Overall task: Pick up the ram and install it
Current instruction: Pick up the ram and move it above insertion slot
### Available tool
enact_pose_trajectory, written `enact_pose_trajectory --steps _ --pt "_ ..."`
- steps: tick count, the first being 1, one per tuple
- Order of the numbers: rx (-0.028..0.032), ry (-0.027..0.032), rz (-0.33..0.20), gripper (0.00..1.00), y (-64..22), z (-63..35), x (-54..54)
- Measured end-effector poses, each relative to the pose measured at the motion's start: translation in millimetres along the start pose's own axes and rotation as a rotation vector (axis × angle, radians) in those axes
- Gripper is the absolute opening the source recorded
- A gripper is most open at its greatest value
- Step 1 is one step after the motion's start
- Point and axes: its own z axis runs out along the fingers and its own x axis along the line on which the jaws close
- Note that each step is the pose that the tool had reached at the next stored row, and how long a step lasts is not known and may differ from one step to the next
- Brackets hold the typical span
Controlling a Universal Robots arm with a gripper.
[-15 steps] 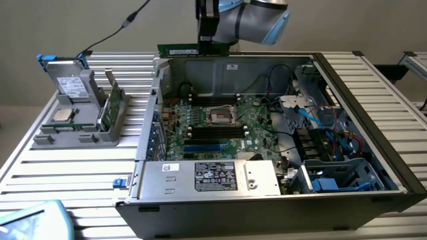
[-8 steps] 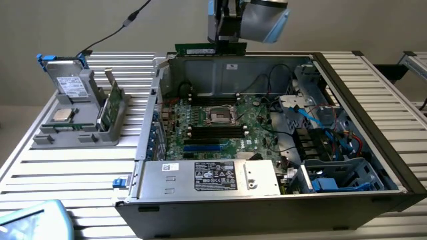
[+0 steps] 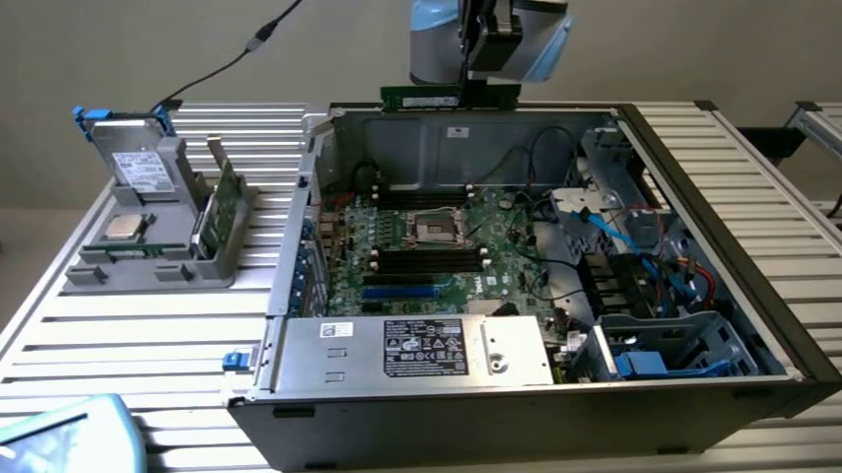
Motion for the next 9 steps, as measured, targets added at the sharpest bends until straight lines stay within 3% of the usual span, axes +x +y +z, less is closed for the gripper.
enact_pose_trajectory --steps 7,9 --pt "0.0014 -0.0062 0.028 0.13 -2.1 7.6 0.5" --pt "-0.003 -0.0067 0.037 0.13 -2.3 10.3 0.7"
